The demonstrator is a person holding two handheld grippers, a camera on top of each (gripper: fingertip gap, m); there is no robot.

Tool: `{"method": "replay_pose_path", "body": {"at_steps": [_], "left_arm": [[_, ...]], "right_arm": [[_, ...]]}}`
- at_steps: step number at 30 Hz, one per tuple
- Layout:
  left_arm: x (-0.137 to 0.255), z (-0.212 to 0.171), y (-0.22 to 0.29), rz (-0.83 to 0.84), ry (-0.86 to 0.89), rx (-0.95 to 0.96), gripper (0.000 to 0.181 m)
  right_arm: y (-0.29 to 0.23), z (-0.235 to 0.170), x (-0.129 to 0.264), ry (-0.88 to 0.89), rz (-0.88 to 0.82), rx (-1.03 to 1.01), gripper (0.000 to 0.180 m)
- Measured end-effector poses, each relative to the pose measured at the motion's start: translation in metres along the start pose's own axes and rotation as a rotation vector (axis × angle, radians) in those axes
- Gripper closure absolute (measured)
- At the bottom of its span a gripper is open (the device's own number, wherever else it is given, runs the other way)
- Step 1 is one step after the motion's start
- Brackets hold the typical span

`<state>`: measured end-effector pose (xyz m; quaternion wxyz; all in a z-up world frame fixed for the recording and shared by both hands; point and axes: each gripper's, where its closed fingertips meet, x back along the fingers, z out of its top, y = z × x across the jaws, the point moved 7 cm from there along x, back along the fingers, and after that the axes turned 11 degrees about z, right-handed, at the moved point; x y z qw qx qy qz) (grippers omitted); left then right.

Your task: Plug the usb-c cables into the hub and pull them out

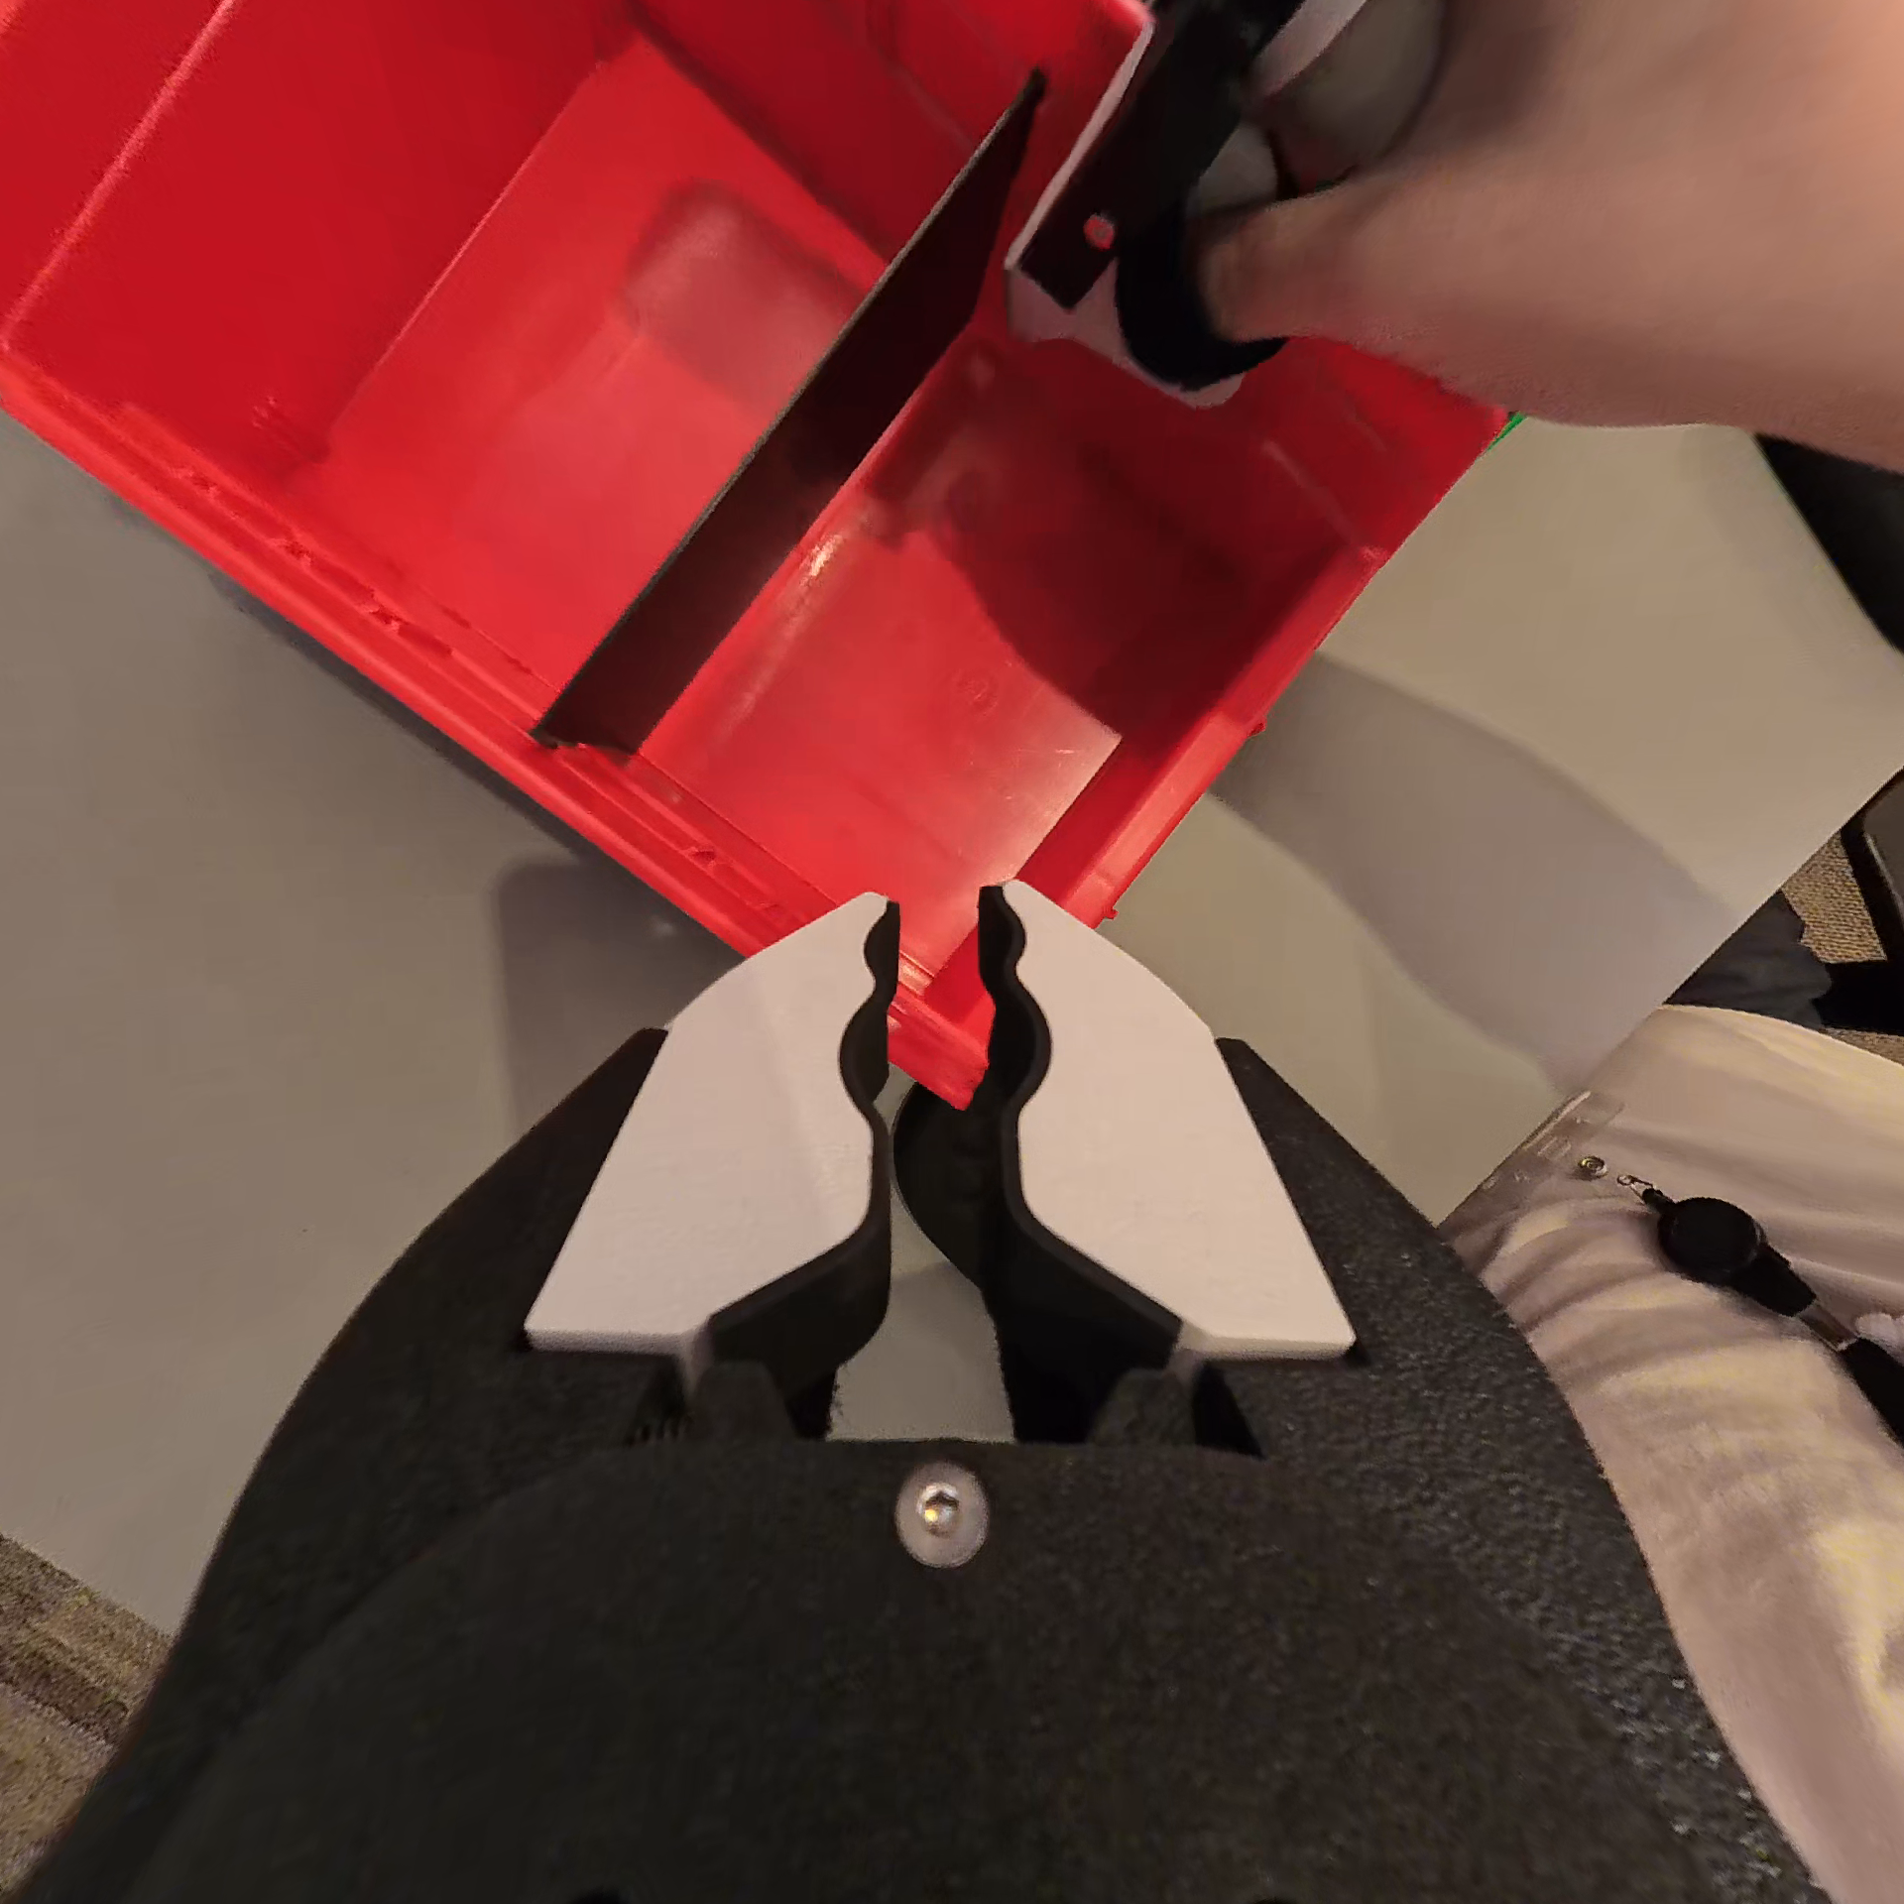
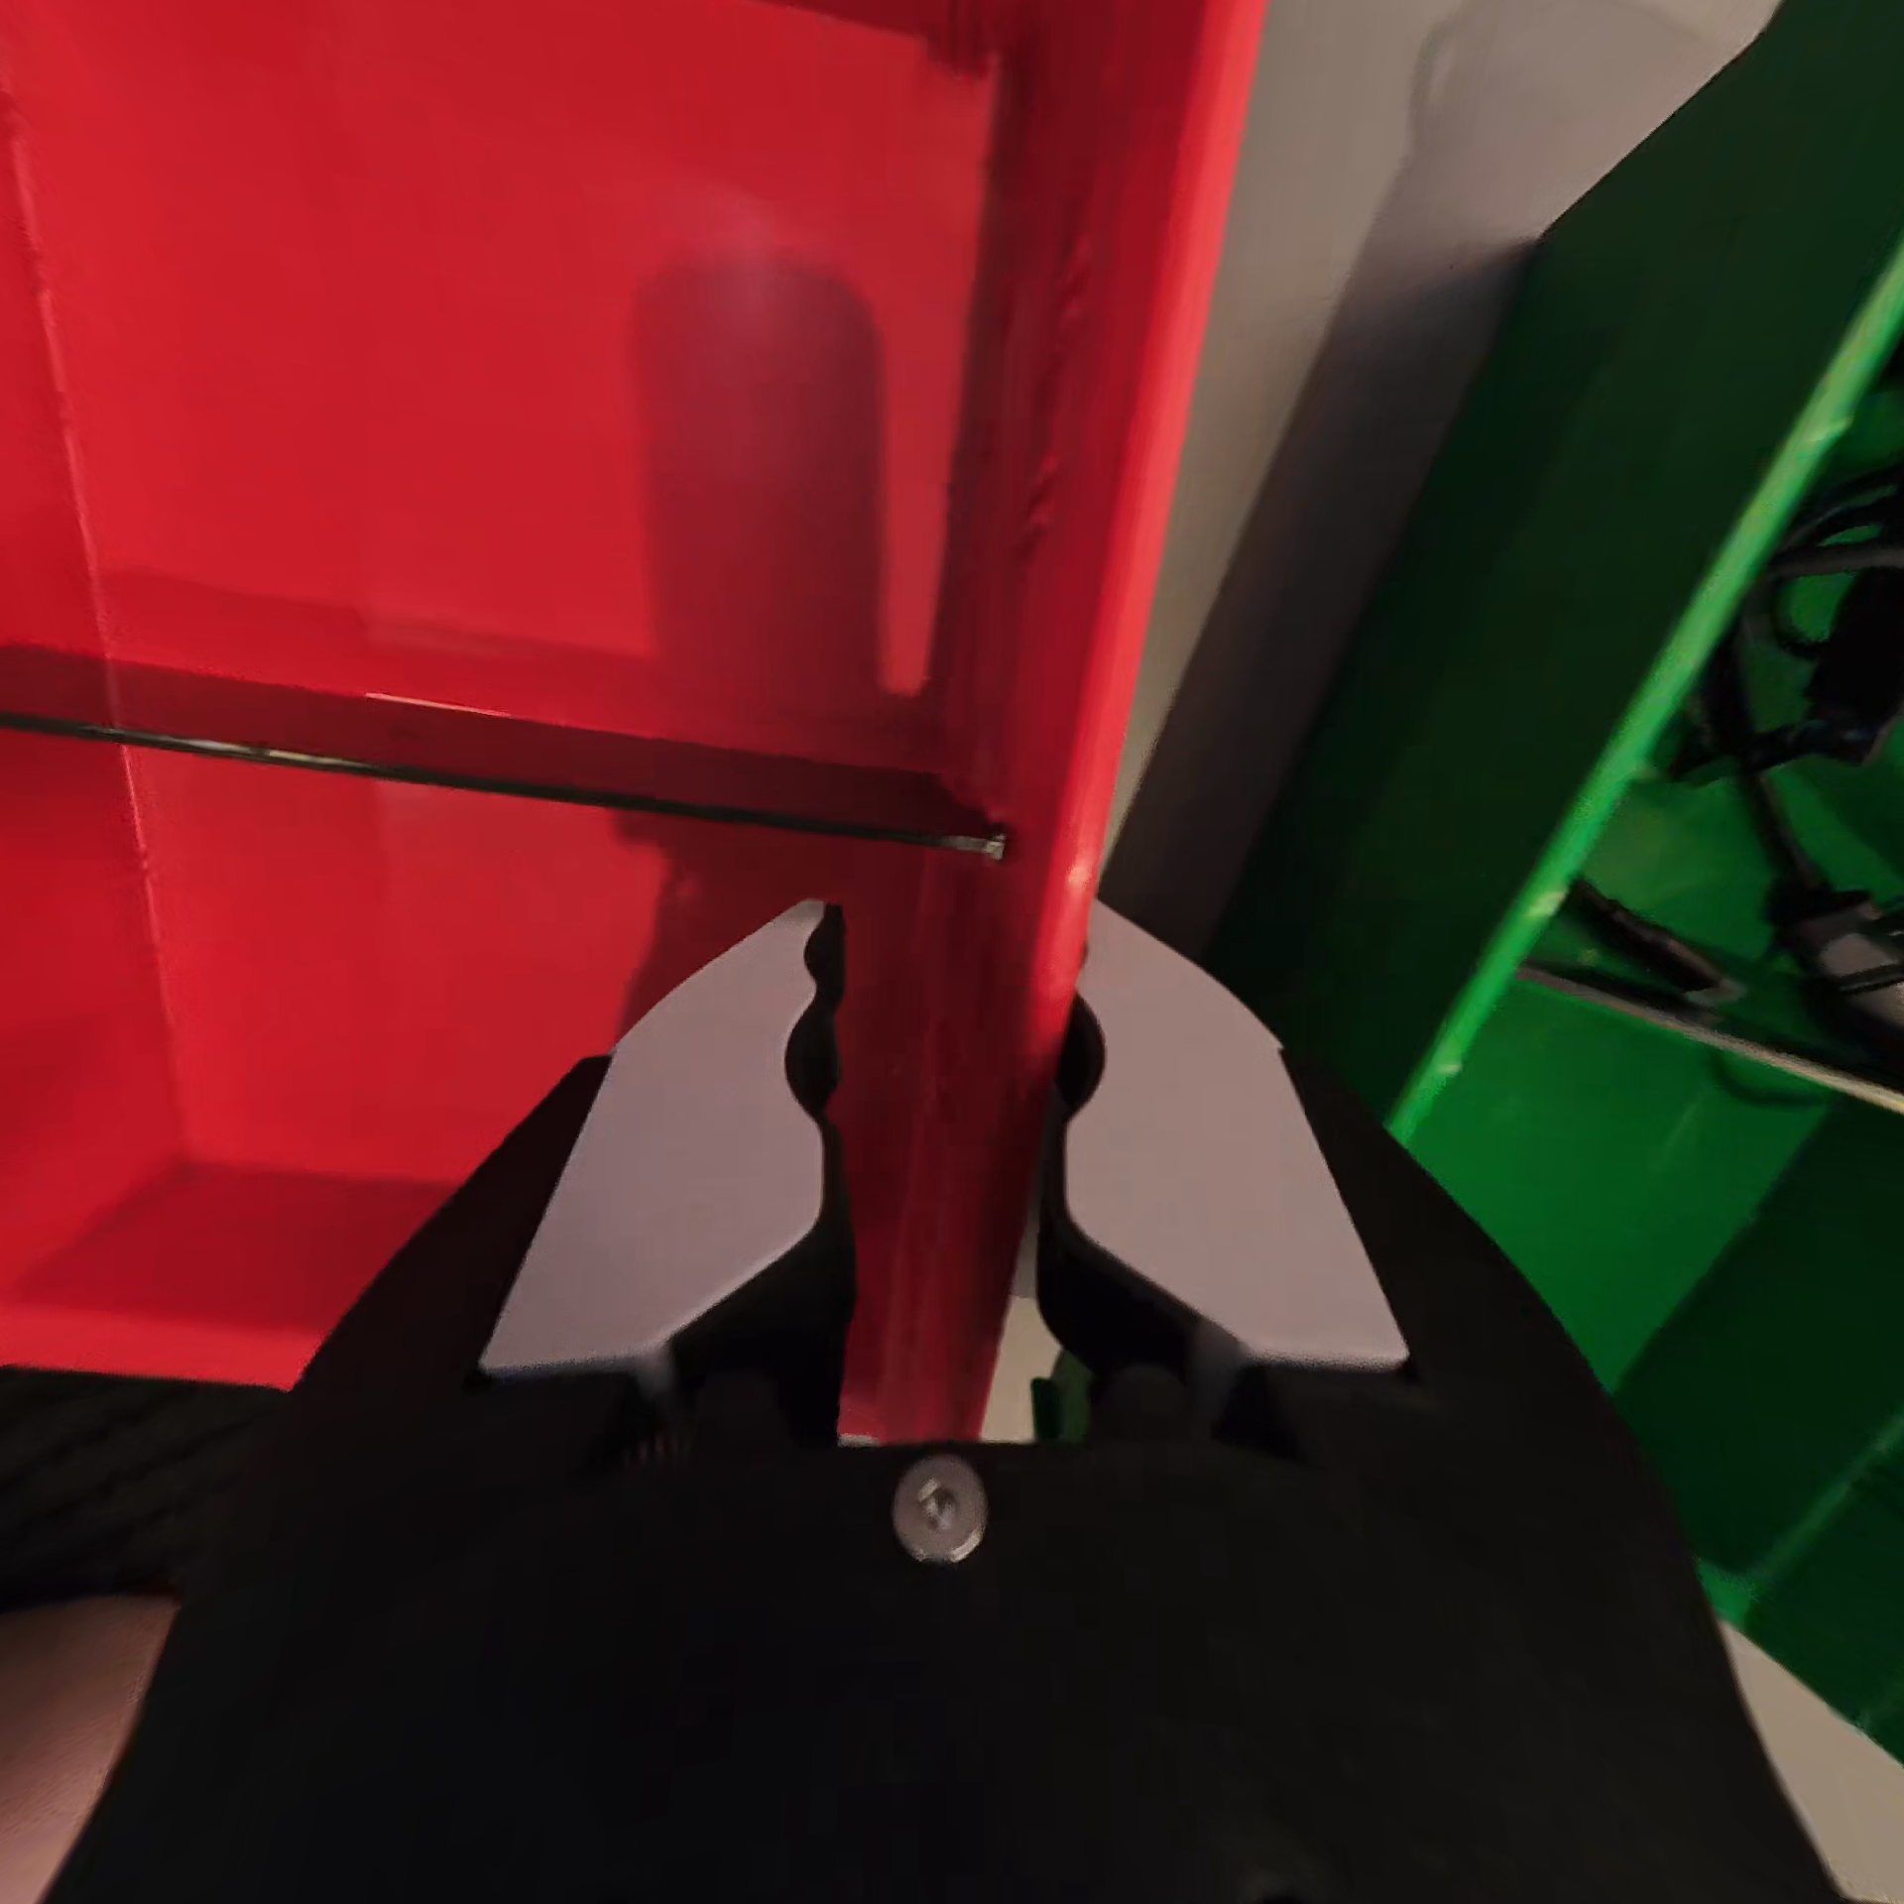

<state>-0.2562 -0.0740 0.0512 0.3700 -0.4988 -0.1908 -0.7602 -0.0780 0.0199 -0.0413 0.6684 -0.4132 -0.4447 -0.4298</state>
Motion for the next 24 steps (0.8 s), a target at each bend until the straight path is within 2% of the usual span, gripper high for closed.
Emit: {"method": "replay_pose_path", "body": {"at_steps": [2, 4, 9, 11, 14, 17, 19, 21, 24], "left_arm": [[0.0, -0.001, 0.0, -0.002, 0.003, -0.005, 0.167], [0.002, -0.001, 0.0, -0.003, 0.012, -0.005, 0.168], [0.006, -0.001, 0.0, 0.003, 0.031, 0.003, 0.17], [0.008, -0.001, -0.001, 0.012, 0.039, 0.003, 0.171], [0.018, 0.003, -0.004, 0.029, 0.111, 0.029, 0.177], [0.047, 0.014, -0.014, 0.1, 0.306, 0.116, 0.176], [0.078, 0.014, -0.02, 0.139, 0.489, 0.223, 0.161], [0.109, 0.007, -0.019, 0.107, 0.678, 0.314, 0.149], [0.147, -0.011, -0.011, -0.015, 0.934, 0.409, 0.146]], "right_arm": [[0.002, -0.004, -0.01, -0.03, 0.011, -0.053, 0.137], [0.007, -0.002, -0.01, -0.05, -0.008, -0.019, 0.159], [0.008, -0.002, -0.011, -0.13, 0.092, -0.06, 0.171], [0.009, 0.0, -0.01, -0.119, 0.202, -0.142, 0.173], [0.006, 0.004, -0.007, -0.115, 0.228, -0.121, 0.174], [-0.002, 0.013, 0.006, -0.118, 0.269, -0.103, 0.175], [-0.009, 0.025, 0.028, -0.106, 0.309, -0.079, 0.175], [-0.013, 0.04, 0.065, -0.092, 0.329, -0.026, 0.174], [-0.001, 0.06, 0.136, -0.029, 0.315, 0.015, 0.174]]}}
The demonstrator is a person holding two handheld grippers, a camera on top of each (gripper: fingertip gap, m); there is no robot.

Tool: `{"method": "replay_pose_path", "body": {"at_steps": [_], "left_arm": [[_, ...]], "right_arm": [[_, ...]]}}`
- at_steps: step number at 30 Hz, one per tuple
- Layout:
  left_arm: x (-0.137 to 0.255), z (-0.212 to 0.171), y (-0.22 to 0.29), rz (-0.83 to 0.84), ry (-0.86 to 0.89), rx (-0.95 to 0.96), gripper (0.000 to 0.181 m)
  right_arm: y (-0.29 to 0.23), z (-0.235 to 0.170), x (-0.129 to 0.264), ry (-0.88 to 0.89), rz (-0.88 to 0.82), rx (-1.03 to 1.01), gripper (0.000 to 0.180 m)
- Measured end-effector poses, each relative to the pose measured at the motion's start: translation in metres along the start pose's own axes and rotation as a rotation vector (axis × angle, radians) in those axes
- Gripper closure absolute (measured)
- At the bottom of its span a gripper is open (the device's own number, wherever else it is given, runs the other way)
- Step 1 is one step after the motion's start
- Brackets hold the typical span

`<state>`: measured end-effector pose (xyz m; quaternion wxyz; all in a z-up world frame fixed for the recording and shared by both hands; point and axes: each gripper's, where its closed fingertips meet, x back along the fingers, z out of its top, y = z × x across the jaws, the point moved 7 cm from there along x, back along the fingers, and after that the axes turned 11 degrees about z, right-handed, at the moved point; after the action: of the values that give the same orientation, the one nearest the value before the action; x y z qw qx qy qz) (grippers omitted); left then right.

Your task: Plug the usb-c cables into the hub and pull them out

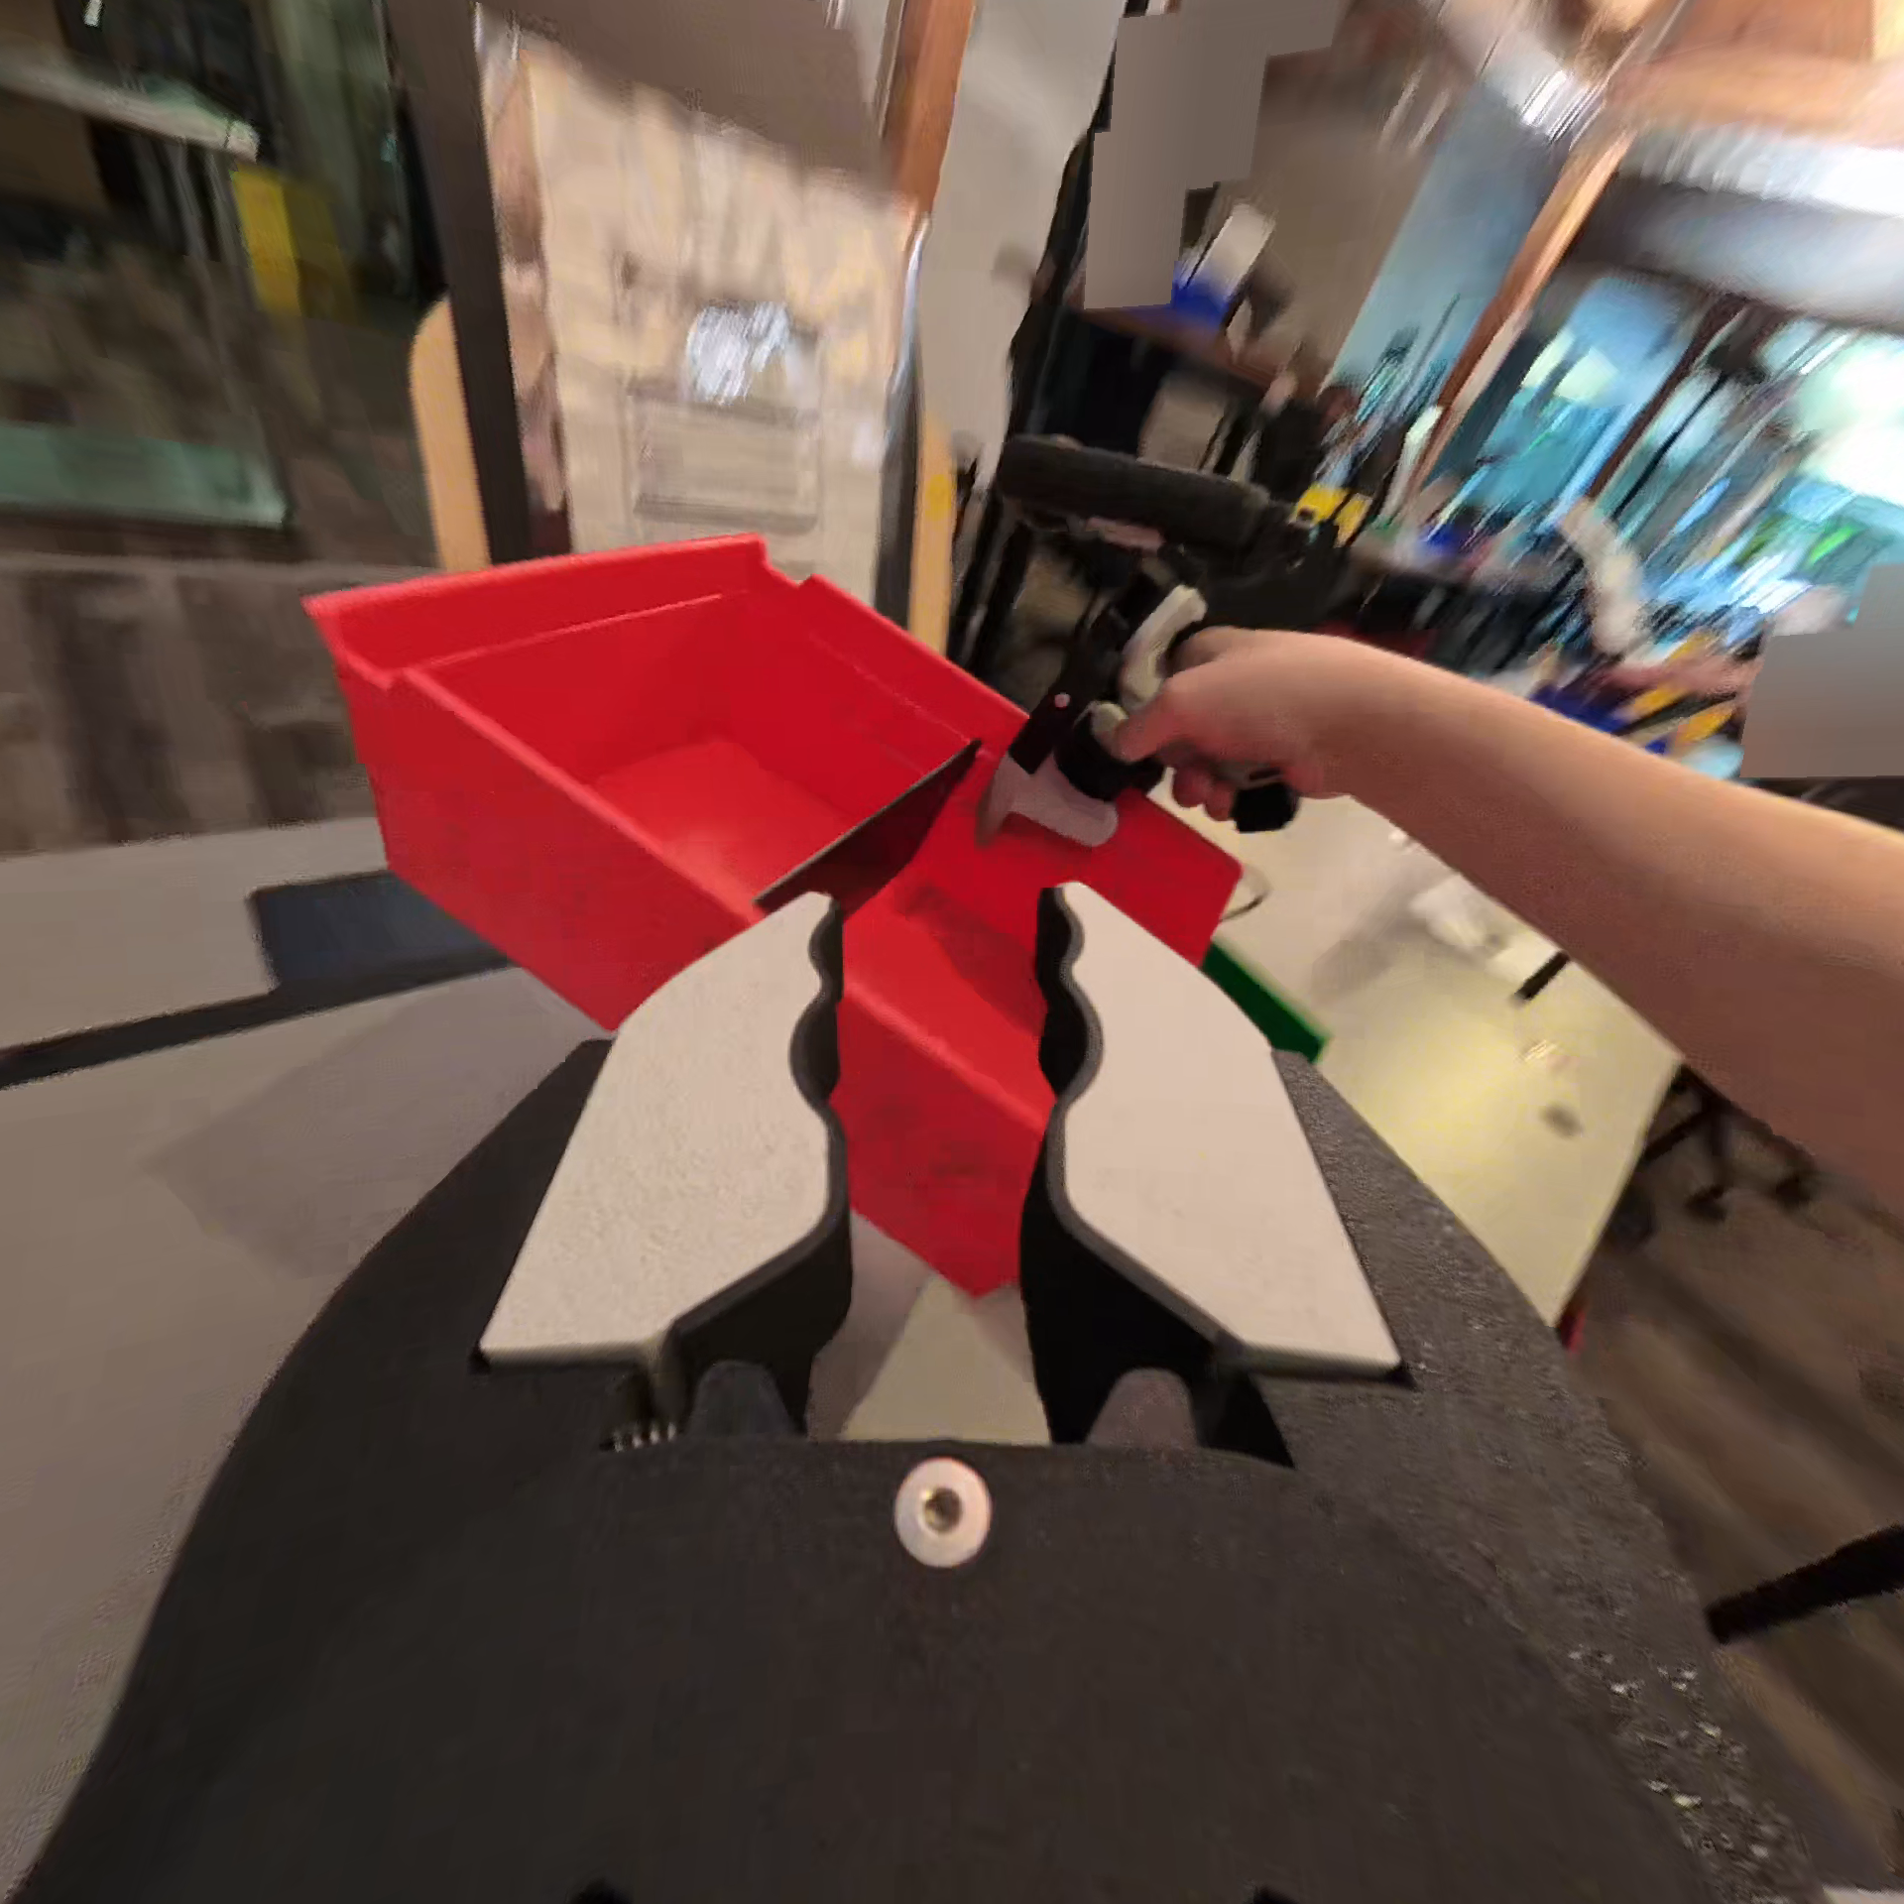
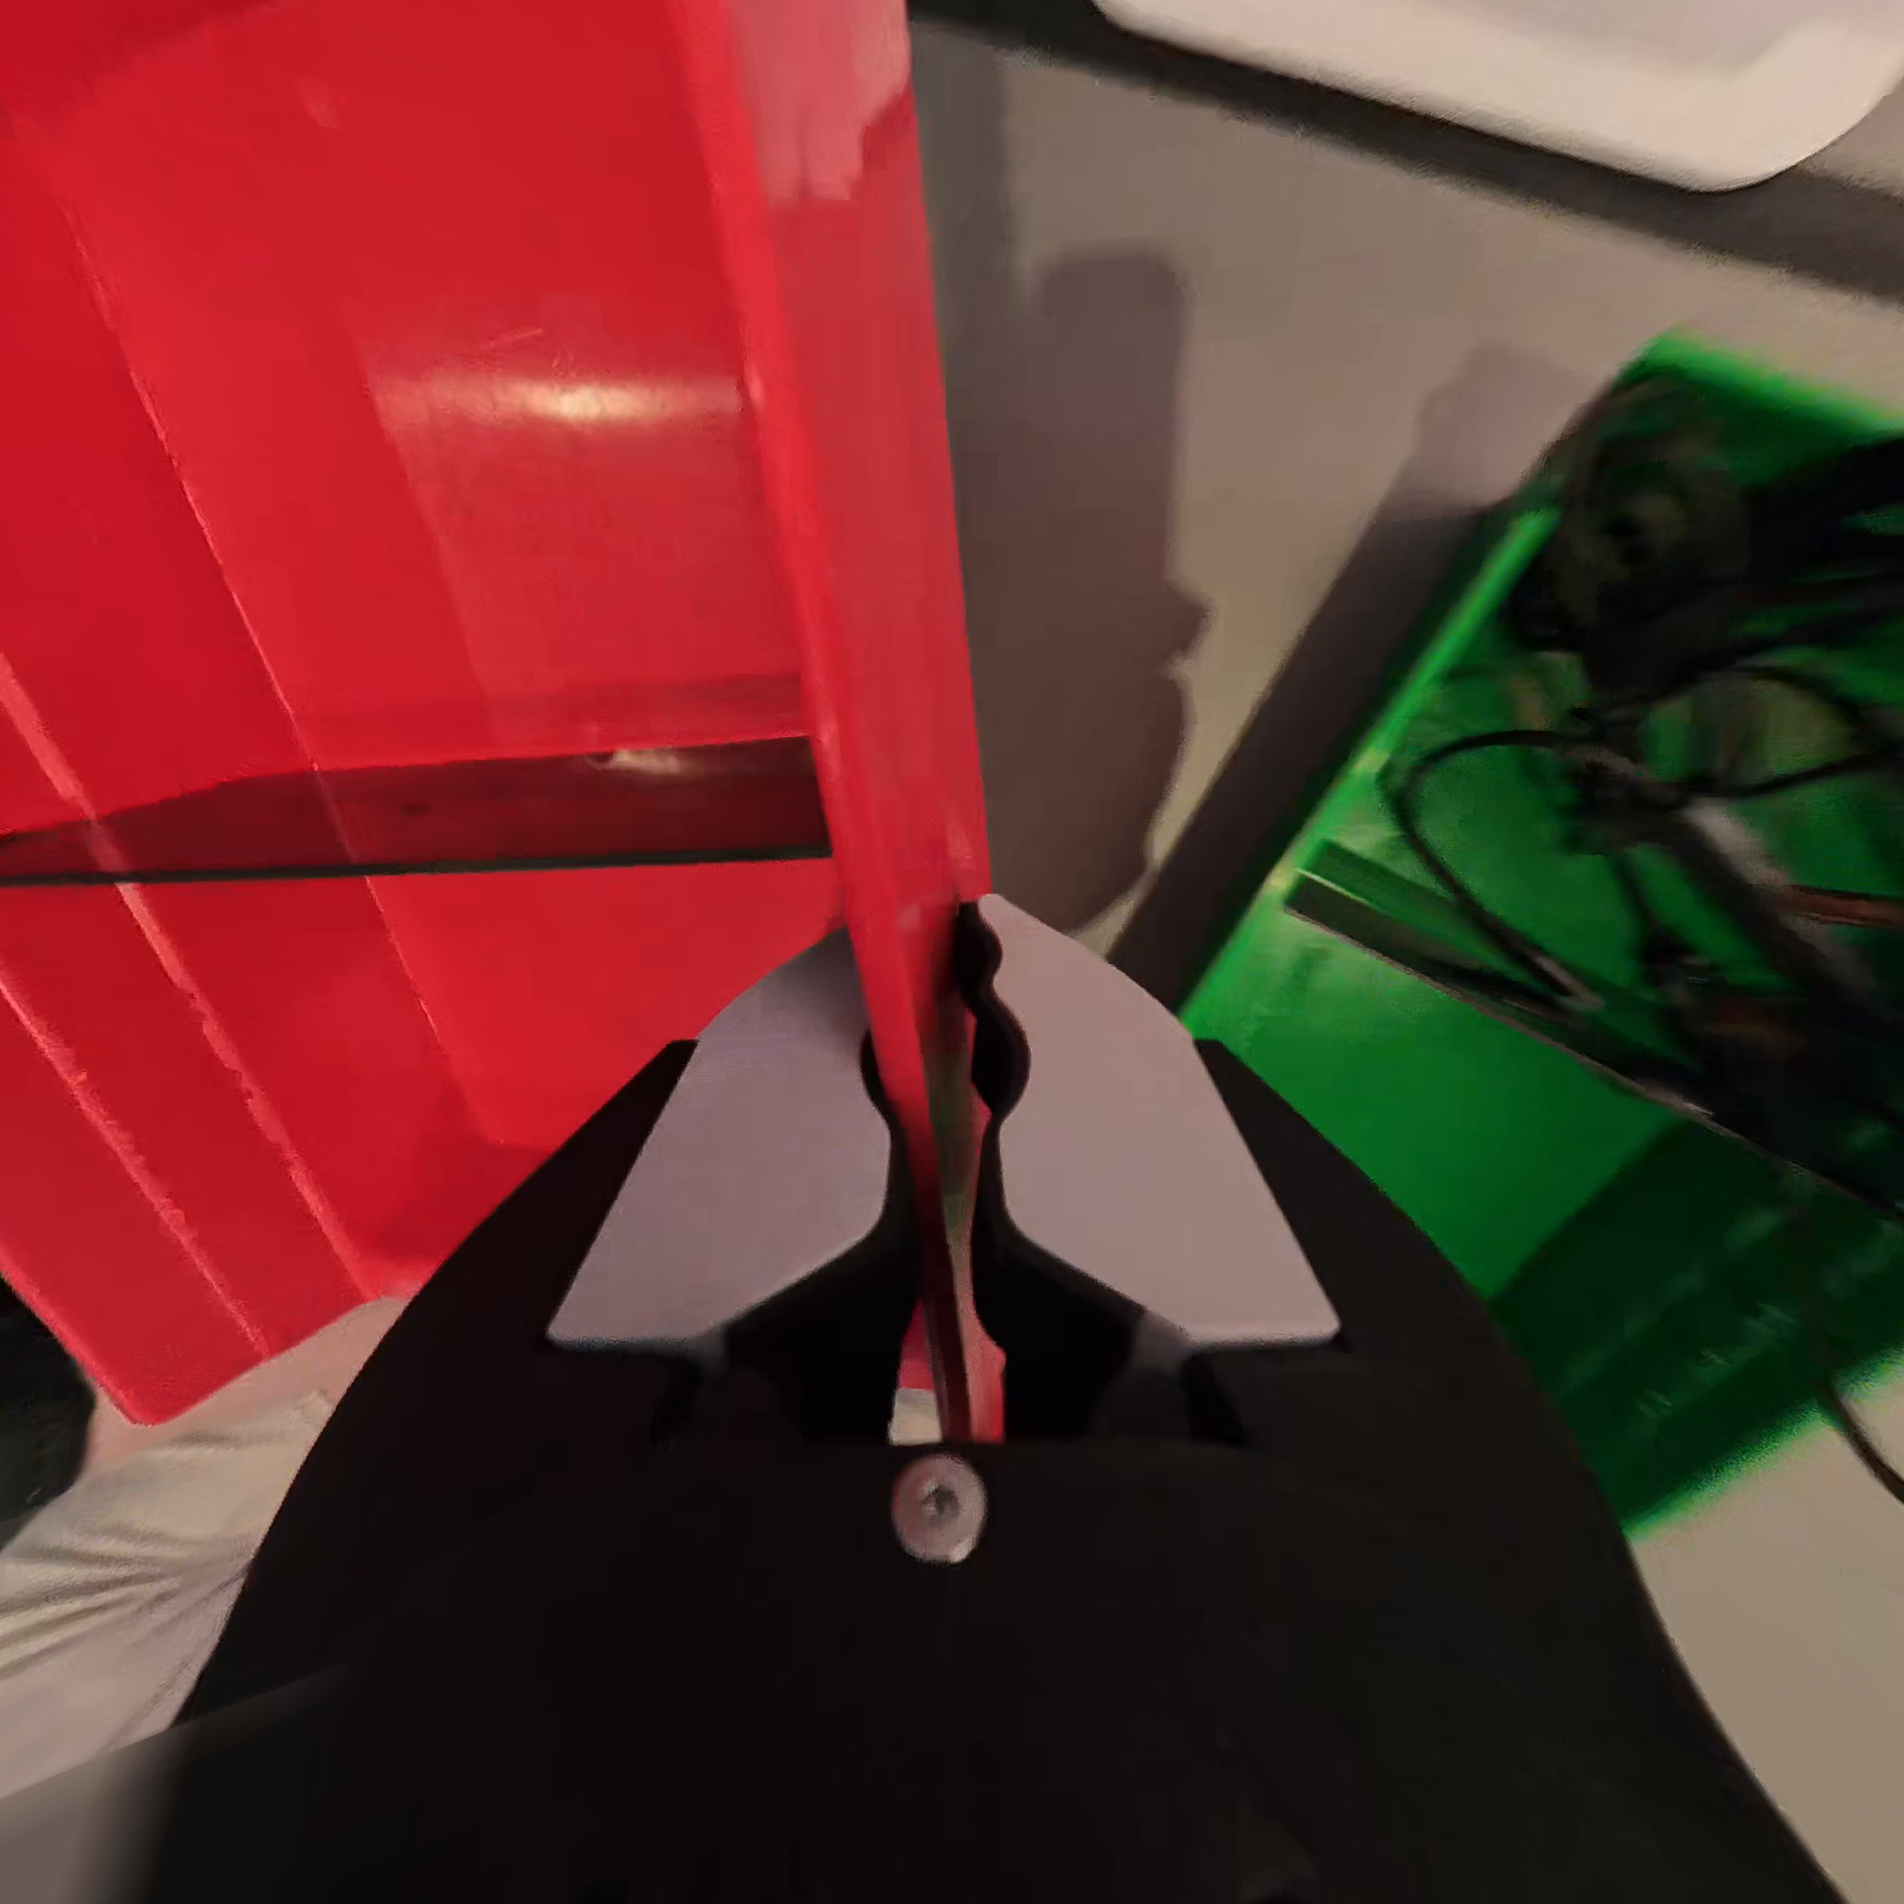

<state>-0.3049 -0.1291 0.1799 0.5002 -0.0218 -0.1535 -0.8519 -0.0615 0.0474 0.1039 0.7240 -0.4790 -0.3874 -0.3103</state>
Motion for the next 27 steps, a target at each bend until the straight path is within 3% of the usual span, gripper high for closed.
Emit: {"method": "replay_pose_path", "body": {"at_steps": [3, 7, 10, 13, 16, 18, 20, 27], "left_arm": [[0.024, 0.008, 0.006, -0.051, 0.13, 0.066, 0.136], [0.021, 0.004, 0.019, -0.059, 0.102, -0.023, 0.127], [-0.007, -0.002, 0.04, -0.15, 0.046, -0.164, 0.132], [-0.059, -0.009, 0.06, -0.19, 0.074, -0.314, 0.132], [-0.133, -0.04, 0.071, -0.155, -0.161, -0.357, 0.117], [-0.178, -0.064, 0.083, -0.188, -0.346, -0.301, 0.123], [-0.215, -0.084, 0.096, -0.233, -0.377, -0.218, 0.129], [-0.282, -0.163, 0.095, -0.09, -0.648, -0.299, 0.11]], "right_arm": [[0.01, -0.001, 0.082, 0.032, -0.063, 0.006, 0.175], [0.056, -0.036, 0.187, 0.096, -0.184, -0.079, 0.175], [0.107, -0.082, 0.25, 0.168, -0.25, -0.193, 0.175], [0.165, -0.139, 0.292, 0.243, -0.302, -0.324, 0.175], [0.22, -0.198, 0.312, 0.29, -0.35, -0.459, 0.175], [0.252, -0.236, 0.314, 0.304, -0.358, -0.532, 0.175], [0.283, -0.271, 0.307, 0.334, -0.313, -0.602, 0.174], [0.361, -0.366, 0.254, 0.411, -0.179, -0.763, 0.174]]}}
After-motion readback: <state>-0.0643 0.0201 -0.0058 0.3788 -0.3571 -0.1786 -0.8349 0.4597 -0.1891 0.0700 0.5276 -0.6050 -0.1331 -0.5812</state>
